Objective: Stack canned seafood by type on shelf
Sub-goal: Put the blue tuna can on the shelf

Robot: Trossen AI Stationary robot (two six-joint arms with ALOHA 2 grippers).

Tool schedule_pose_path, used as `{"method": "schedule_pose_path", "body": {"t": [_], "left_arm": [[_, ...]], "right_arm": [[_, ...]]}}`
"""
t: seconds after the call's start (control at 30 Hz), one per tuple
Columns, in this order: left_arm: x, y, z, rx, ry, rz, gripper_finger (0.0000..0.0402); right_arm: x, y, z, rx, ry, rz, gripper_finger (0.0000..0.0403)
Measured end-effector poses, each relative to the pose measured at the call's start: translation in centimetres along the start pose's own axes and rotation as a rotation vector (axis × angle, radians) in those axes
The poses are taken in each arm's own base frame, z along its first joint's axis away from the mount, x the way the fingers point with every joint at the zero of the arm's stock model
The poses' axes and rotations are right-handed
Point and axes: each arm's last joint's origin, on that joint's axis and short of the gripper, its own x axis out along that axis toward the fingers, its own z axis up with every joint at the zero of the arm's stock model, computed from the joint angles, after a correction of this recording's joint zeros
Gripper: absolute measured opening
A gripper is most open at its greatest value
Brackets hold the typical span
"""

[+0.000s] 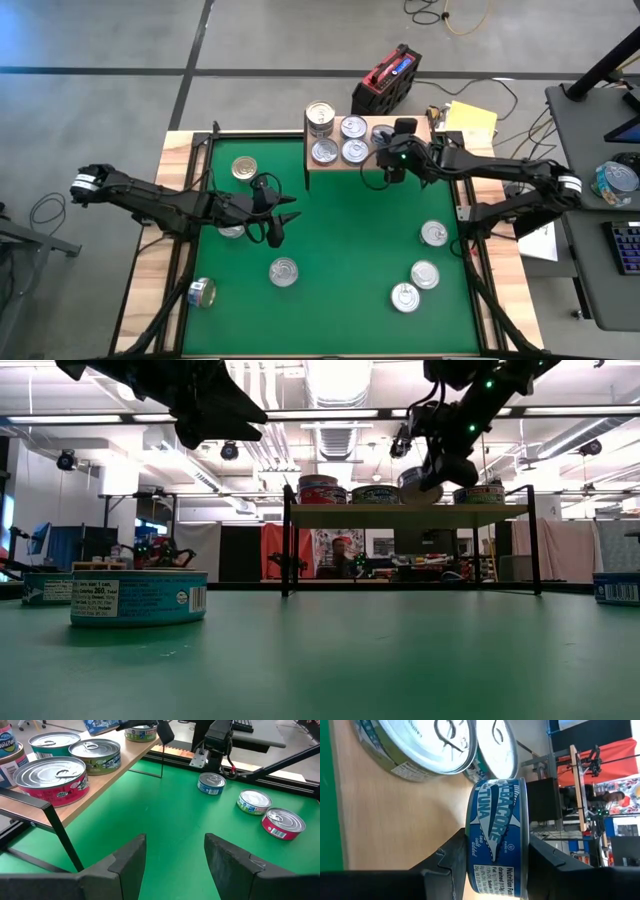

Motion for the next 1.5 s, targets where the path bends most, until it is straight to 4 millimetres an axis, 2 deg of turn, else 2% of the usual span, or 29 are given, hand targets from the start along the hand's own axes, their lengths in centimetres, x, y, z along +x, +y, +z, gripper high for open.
{"method": "schedule_pose_path", "body": {"t": [0.4, 1.07, 1.5], "left_arm": [[0.0, 0.0, 0.0, -0.001, -0.001, 0.000, 0.0184], [0.0, 0.0, 0.0, -0.002, -0.004, -0.001, 0.0184], [0.0, 0.0, 0.0, -0.002, -0.004, -0.001, 0.0184]], "right_arm": [[1.4, 0.9, 0.2, -0.040, 0.037, 0.023, 0.0134], [1.4, 0.9, 0.2, -0.043, 0.042, 0.021, 0.0144], [1.4, 0.9, 0.1, -0.043, 0.043, 0.024, 0.0188]]}}
